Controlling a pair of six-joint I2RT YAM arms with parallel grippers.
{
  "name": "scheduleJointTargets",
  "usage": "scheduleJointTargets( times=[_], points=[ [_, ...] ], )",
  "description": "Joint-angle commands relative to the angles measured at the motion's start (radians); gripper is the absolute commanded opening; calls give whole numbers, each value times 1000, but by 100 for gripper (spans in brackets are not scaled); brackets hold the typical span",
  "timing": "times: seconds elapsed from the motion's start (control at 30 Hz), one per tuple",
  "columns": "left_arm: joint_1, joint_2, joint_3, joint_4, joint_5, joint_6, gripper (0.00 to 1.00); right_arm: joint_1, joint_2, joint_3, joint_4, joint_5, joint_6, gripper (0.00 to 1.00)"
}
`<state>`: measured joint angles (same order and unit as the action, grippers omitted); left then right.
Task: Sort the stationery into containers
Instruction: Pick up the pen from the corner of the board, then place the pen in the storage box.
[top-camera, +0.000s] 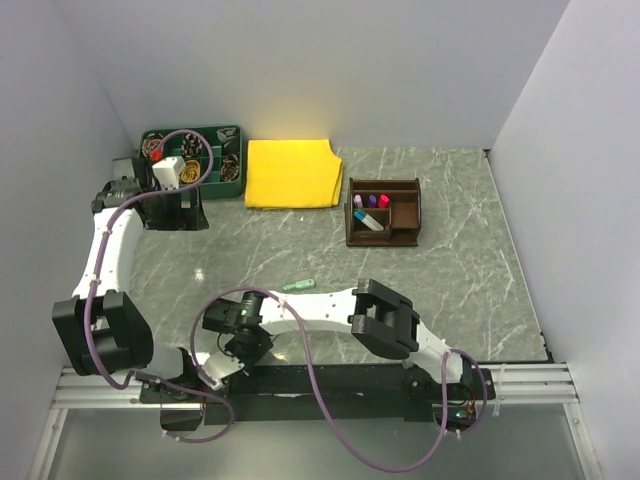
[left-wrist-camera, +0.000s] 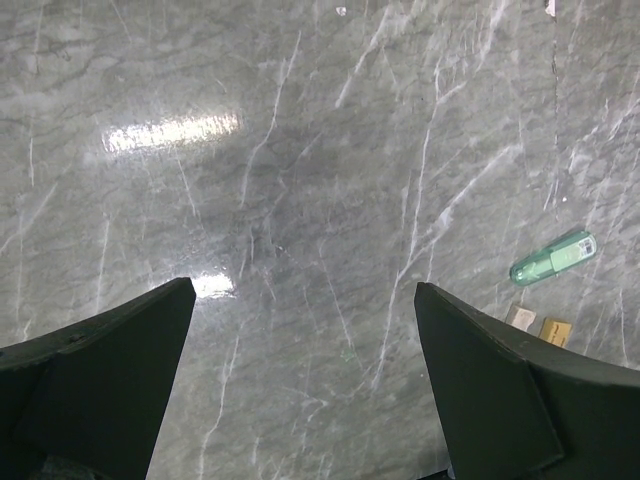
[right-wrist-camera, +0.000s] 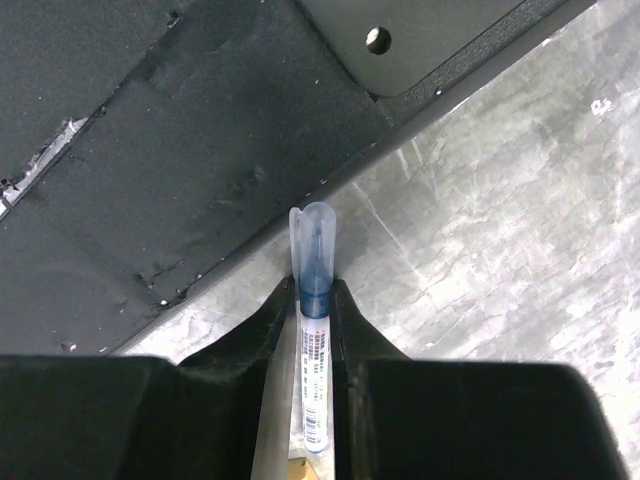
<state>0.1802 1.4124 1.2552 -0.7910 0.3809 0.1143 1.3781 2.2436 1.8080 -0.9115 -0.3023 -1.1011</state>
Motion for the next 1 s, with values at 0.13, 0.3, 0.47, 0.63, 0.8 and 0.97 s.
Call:
scheduleJointTargets(
  times=[0.13,0.3,0.47,0.63,0.8,0.97],
  points=[
    [4,28,90,12,62,-24,99,-99,-172,14,-39,49,91,0],
    [-80,37,96,7,-54,45,99,-263,-269,125,-40,-35,211,0],
    [-272,85,95,-33,-135,140,99,-545,-374,123,35,-152,352,0],
    [-355,199,231,-140,-62,160,99,-755,-537,-76,273,-238,373,0],
    [-367,305,395,-191,-37,140,99,-917,-621,-258,437,-287,346,0],
    [-367,396,506,-197,-13,133,99,-1039,-670,-404,549,-363,342,0]
  ],
)
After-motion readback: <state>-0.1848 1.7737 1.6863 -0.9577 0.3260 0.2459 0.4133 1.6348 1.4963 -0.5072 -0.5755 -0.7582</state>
